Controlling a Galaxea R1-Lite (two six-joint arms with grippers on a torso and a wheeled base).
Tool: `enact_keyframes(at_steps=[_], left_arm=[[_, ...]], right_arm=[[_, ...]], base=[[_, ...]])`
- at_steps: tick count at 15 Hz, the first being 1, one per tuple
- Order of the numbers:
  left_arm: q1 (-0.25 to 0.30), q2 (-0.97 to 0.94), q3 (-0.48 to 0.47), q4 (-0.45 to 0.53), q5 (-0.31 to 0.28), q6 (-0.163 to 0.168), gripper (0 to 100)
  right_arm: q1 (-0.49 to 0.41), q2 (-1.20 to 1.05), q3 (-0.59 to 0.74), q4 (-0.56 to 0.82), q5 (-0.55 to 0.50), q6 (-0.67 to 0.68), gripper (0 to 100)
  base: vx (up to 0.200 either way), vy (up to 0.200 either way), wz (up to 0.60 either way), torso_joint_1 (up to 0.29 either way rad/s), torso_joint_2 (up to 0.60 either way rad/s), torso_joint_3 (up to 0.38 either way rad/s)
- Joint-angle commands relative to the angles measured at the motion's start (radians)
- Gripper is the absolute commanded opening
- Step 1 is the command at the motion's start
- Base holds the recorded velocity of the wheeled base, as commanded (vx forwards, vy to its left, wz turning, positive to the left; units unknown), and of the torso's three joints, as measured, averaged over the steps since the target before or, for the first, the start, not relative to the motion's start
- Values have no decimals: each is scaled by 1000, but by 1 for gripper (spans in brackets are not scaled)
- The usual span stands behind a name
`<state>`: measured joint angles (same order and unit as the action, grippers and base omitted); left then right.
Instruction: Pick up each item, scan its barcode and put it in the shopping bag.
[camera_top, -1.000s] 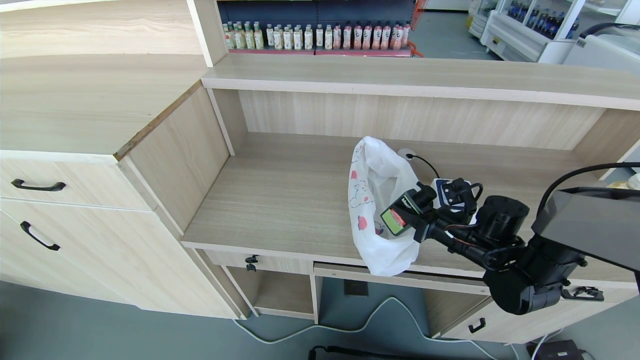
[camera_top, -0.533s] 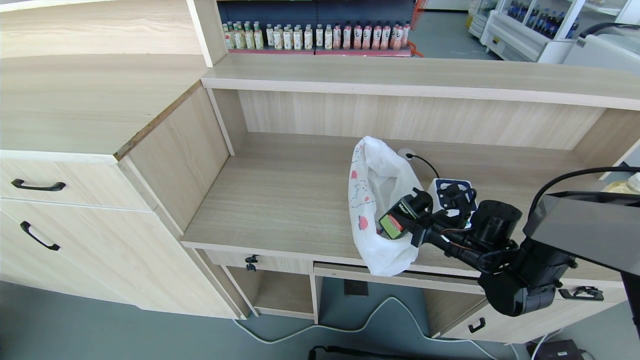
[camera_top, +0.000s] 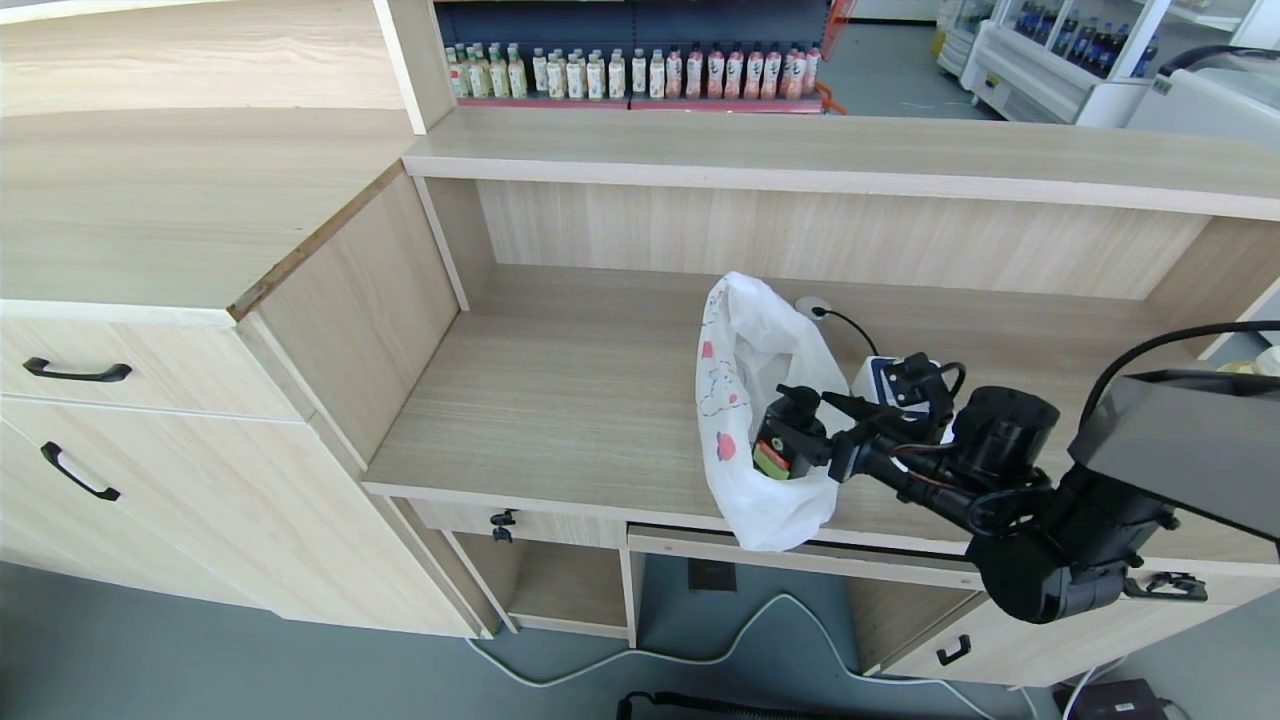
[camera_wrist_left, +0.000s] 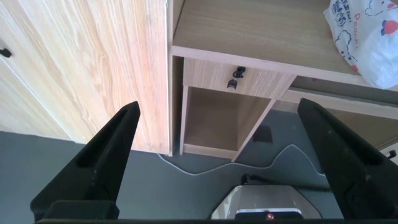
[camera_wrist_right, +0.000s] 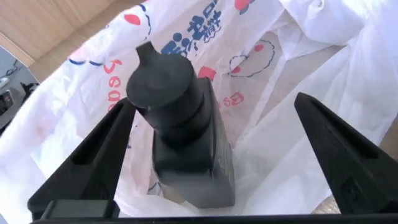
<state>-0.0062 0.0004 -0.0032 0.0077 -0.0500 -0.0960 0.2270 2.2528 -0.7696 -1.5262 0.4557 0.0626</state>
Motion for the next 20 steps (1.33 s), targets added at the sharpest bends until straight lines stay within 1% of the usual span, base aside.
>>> enact_keyframes(at_steps=[1,3,5,7,8,11,14,17,18,19,20], left_arm=[[0,0,0,0,-1,-1,100],[0,0,0,0,-1,-1,100],[0,0,0,0,-1,-1,100],[0,0,0,0,-1,-1,100],[0,0,0,0,-1,-1,100],[0,0,0,0,-1,-1,100],[0,0,0,0,-1,-1,100],[0,0,0,0,-1,-1,100],[0,0,0,0,1,-1,100],[0,0,0,0,-1,-1,100],[0,0,0,0,1,-1,100]], right_arm=[[-14,-168,10,66,0,-1,100],[-26,-274,33,123,3,-3,100],[-67,-415,95,129,26,20,100],[-75,-558,162,208,9,125,100],[-94,-642,219,293,8,132,100],[-132,-699,286,327,8,129,100],[-183,-713,303,331,8,129,100],[-314,-759,365,368,6,129,100],[-341,-772,371,388,3,126,100],[-400,-799,375,459,-37,82,100],[-439,-826,383,520,-106,37,100]], base=[[0,0,0,0,0,0],[0,0,0,0,0,0],[0,0,0,0,0,0],[0,0,0,0,0,0],[0,0,0,0,0,0],[0,0,0,0,0,0],[0,0,0,0,0,0],[0,0,0,0,0,0],[0,0,0,0,0,0],[0,0,0,0,0,0],[0,0,0,0,0,0]])
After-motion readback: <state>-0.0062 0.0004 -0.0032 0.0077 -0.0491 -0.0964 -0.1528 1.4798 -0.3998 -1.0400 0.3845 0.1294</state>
